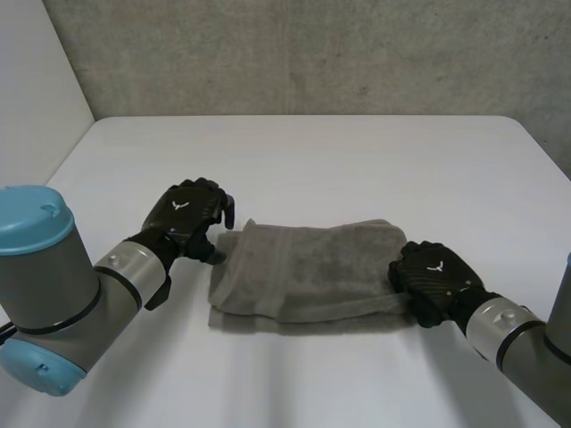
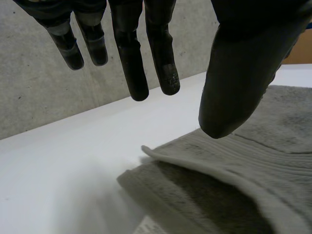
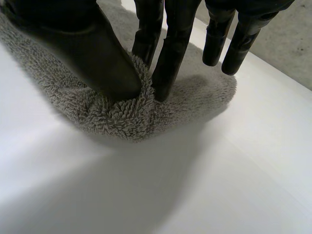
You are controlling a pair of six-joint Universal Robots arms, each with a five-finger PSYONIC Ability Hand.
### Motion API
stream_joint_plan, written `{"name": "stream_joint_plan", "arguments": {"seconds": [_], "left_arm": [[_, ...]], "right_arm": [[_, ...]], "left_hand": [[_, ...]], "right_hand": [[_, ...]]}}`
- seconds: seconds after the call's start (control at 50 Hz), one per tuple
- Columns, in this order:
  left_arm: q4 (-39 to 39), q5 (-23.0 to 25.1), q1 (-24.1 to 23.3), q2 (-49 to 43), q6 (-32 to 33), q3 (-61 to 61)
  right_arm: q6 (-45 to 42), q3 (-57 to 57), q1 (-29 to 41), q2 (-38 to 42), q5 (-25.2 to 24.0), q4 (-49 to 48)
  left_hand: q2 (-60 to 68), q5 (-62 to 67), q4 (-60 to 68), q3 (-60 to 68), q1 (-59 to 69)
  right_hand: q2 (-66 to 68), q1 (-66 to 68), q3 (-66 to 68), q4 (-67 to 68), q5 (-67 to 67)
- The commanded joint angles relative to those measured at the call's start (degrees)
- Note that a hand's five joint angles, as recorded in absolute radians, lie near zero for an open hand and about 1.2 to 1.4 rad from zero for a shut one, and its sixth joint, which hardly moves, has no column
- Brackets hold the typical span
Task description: Fold the towel.
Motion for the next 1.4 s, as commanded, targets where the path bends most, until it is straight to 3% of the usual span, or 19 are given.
{"name": "stream_joint_plan", "arguments": {"seconds": [0.02, 0.28, 0.4, 0.52, 0.56, 0.76, 0.88, 1.1, 1.12, 1.14, 1.16, 1.18, 1.32, 1.4], "left_arm": [[-0.04, 0.03, 0.95, 1.33, 0.01, -0.73], [-0.04, 0.03, 2.45, 2.92, -0.08, -1.26], [0.04, -0.06, 2.54, 2.92, -0.17, -1.26], [0.13, -0.06, 2.98, 2.92, -0.34, -1.26], [0.13, -0.06, 2.98, 2.92, -0.34, -1.26], [0.13, -0.06, 3.33, 2.92, -0.34, -1.43], [1.09, -0.14, 3.33, 3.01, -0.34, -1.7], [1.8, -0.14, 3.24, 2.92, -0.34, -1.87], [1.8, -0.14, 3.24, 2.92, -0.34, -1.87], [1.98, -0.14, 3.24, 2.92, -0.43, -1.87], [2.24, -0.14, 3.24, 2.92, -0.43, -1.87], [2.24, -0.14, 3.24, 2.92, -0.43, -1.87], [2.5, -0.41, 2.71, 3.1, -0.87, -1.08], [2.42, -2.17, 2.36, 3.45, -2.01, -0.64]], "right_arm": [[-8.66, 1.32, -3.31, -2.44, -0.56, 5.12], [-13.06, -0.6, -10.61, -6.83, -2.5, 7.24], [-13.33, -5.36, -9.38, -9.74, -2.32, 9.53], [-12.8, -11.07, 3.18, -11.68, -1.62, 9.35], [-13.24, -13.26, 11.66, -8.27, 0.48, 9.35], [-12.63, -13.45, 30.67, 2.11, 2.86, 5.24], [-12.8, -12.3, 35.18, 5.98, 3.48, 0.4], [-9.99, -12.04, 33.16, 6.61, 3.39, -1.81], [-8.94, -12.12, 32.89, 6.26, 3.48, -1.98], [-7.8, -12.39, 32.72, 5.82, 3.74, -1.99], [-7.79, -12.39, 32.72, 5.81, 3.74, -1.99], [-7.01, -12.56, 32.37, 5.29, 3.92, -1.81], [-1.73, -12.74, 26.83, -0.69, 4.71, -0.4], [5.46, -13.62, 21.31, -4.81, 4.62, 1.26]], "left_hand": [[-1.86, -0.28, -3.11, -2.77, -1.16], [-1.86, -0.28, -3.11, -2.77, -1.16], [-1.86, -0.28, -3.11, -2.77, -1.16], [-2.03, -0.45, -3.11, -2.77, -1.33], [-1.87, -0.28, -3.11, -2.77, -1.16], [-1.86, -0.28, -3.11, -2.77, -1.16], [-1.86, -0.28, -3.11, -2.77, -1.16], [-1.86, -0.28, -3.11, -2.77, -1.16], [-1.86, -0.28, -3.11, -2.77, -1.16], [-2.03, -0.44, -3.11, -2.77, -1.33], [-1.87, -0.28, -3.11, -2.77, -1.16], [-1.86, -0.28, -3.11, -2.77, -1.16], [-4.21, -2.62, -3.11, -2.77, -3.5], [-8.76, -7.17, -3.11, -2.77, -8.06]], "right_hand": [[7.43, 6.2, -2.67, -4.37, 4.97], [7.43, 6.2, -2.67, -4.37, 4.97], [7.43, 6.2, -2.67, -4.37, 4.97], [7.43, 6.2, -2.67, -4.37, 4.97], [7.43, 6.2, -2.67, -4.37, 4.97], [7.43, 6.2, -2.67, -4.37, 4.97], [7.43, 6.2, -2.67, -4.37, 4.97], [7.43, 6.2, -2.67, -4.37, 4.97], [2.5, 1.26, -2.67, -4.37, 0.04], [-37.69, -38.92, -2.67, -4.37, -40.15], [-38.09, -39.32, -2.67, -4.37, -40.55], [-62.57, -63.8, -2.67, -4.37, -65.03], [-62.57, -63.8, -2.67, -4.37, -65.03], [-62.57, -63.8, -2.67, -4.37, -65.03]]}}
